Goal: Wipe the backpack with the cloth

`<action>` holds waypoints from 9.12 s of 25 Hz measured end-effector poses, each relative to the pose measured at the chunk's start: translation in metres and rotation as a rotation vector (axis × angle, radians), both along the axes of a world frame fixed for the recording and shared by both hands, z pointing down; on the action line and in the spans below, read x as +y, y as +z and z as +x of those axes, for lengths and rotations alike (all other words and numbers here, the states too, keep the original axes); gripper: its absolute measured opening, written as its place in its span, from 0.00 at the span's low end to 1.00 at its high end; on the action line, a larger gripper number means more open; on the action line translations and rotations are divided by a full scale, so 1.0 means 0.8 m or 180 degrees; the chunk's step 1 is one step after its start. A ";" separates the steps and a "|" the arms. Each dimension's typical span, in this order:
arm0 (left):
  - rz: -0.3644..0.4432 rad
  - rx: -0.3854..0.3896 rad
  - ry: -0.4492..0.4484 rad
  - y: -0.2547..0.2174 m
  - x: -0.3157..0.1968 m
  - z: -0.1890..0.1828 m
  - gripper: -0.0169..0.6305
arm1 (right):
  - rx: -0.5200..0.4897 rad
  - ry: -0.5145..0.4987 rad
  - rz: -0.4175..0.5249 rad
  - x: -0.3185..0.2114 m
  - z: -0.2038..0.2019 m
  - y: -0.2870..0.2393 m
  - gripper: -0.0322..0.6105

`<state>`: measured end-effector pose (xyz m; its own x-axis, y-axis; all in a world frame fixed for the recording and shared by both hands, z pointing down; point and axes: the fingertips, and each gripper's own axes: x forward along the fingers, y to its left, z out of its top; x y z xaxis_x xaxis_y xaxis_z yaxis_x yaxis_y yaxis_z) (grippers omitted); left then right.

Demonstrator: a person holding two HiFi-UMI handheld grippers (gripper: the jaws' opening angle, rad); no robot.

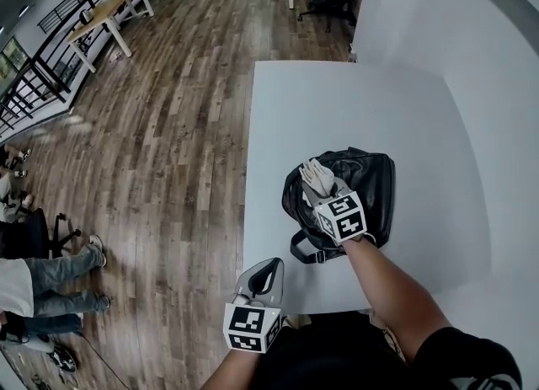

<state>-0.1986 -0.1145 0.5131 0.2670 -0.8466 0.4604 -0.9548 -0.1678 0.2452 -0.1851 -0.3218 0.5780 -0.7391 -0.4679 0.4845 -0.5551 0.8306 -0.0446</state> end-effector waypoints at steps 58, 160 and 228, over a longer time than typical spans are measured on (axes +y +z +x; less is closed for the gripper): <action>0.0354 0.0014 0.0890 -0.043 -0.006 0.100 0.04 | -0.0010 0.1294 0.0712 -0.017 0.266 -0.141 0.20; 0.0178 0.0001 0.0490 -0.026 0.025 0.057 0.04 | -0.0038 0.0236 0.0062 0.081 0.115 -0.045 0.20; 0.0608 0.0151 0.0689 -0.087 0.167 0.042 0.04 | -0.0640 0.0899 0.0306 0.292 0.192 -0.176 0.20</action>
